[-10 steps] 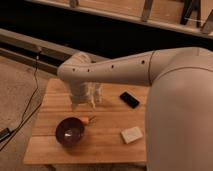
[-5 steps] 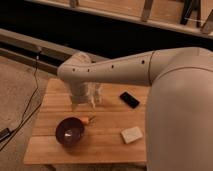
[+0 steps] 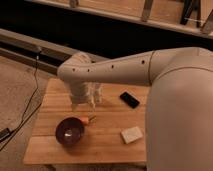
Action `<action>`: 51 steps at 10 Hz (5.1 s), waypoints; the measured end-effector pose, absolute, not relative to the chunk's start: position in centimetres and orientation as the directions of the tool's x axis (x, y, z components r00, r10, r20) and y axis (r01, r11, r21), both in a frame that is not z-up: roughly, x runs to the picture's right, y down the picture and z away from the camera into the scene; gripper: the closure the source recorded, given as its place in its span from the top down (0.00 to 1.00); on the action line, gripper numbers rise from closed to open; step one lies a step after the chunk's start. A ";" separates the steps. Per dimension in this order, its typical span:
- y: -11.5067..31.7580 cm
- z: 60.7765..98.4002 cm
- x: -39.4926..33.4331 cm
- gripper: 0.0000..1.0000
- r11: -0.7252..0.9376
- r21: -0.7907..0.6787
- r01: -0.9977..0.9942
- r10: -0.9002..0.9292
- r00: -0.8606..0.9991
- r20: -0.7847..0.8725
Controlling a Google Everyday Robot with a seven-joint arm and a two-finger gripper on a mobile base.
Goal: Place the pepper on the white sponge
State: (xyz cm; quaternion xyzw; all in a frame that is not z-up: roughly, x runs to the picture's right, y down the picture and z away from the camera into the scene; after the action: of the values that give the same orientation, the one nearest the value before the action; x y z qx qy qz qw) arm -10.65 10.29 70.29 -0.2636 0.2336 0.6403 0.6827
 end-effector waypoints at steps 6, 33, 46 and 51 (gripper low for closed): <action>10.2 70.8 -9.9 0.65 0.071 -0.062 -0.996 0.753 0.094 -0.651; 21.4 81.7 -6.1 0.65 0.154 -0.041 -0.987 0.613 0.128 -0.780; 14.8 87.3 -7.8 0.65 0.214 -0.062 -0.975 0.666 0.192 -0.721; 11.2 88.1 -10.6 0.65 0.196 -0.085 -0.977 0.711 0.202 -0.674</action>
State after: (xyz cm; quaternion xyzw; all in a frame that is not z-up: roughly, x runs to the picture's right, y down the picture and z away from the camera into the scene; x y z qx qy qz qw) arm -10.57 11.22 88.08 -0.2606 0.2555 0.5779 0.7300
